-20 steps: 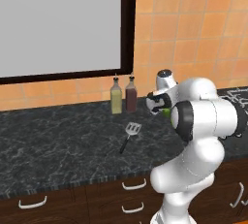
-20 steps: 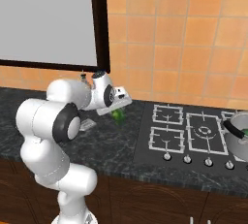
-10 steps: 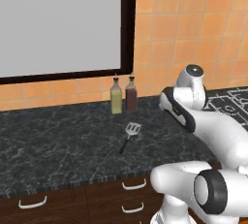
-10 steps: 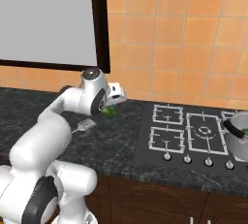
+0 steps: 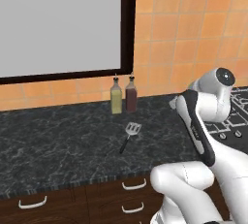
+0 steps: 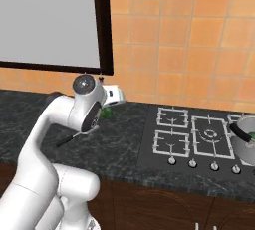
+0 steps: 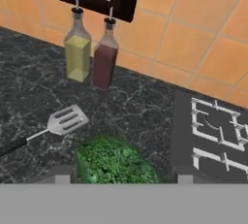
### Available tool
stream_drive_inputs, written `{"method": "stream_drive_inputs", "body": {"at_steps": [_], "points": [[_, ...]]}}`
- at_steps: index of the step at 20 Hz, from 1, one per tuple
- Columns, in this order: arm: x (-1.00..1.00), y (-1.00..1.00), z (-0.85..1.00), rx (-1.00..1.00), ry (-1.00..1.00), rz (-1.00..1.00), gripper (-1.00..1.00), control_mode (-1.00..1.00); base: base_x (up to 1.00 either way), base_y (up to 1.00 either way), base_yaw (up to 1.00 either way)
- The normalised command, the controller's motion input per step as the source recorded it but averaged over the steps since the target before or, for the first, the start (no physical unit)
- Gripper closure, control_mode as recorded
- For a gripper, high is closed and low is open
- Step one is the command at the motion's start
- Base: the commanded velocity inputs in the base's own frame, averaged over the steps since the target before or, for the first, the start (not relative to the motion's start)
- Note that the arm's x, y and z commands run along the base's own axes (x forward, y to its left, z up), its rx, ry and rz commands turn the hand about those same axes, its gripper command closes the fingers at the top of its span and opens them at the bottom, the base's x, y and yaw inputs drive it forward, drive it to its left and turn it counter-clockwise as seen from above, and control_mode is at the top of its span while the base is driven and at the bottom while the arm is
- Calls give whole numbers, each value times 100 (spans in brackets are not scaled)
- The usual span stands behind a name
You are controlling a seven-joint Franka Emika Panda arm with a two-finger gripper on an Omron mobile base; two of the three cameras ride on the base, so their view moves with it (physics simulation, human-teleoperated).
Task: Put the broccoli and broccoli in the pot. Retrieve the spatula and lightly stir the vegetables in the pot.
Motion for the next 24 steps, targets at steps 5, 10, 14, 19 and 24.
{"method": "stream_drive_inputs", "body": {"at_steps": [5, 10, 14, 19, 24], "points": [[-19, 5, 50, -7, -3, 0, 100, -100, 0, 0, 0], [-54, 33, 100, -25, -4, 0, 100, -100, 0, 0, 0], [-49, 37, 100, -30, -8, 0, 100, -100, 0, 0, 0], [-57, 41, 81, -11, 8, 0, 100, -100, 0, 0, 0], [-66, 54, 0, 0, 9, 13, 100, -100, 0, 0, 0]]}}
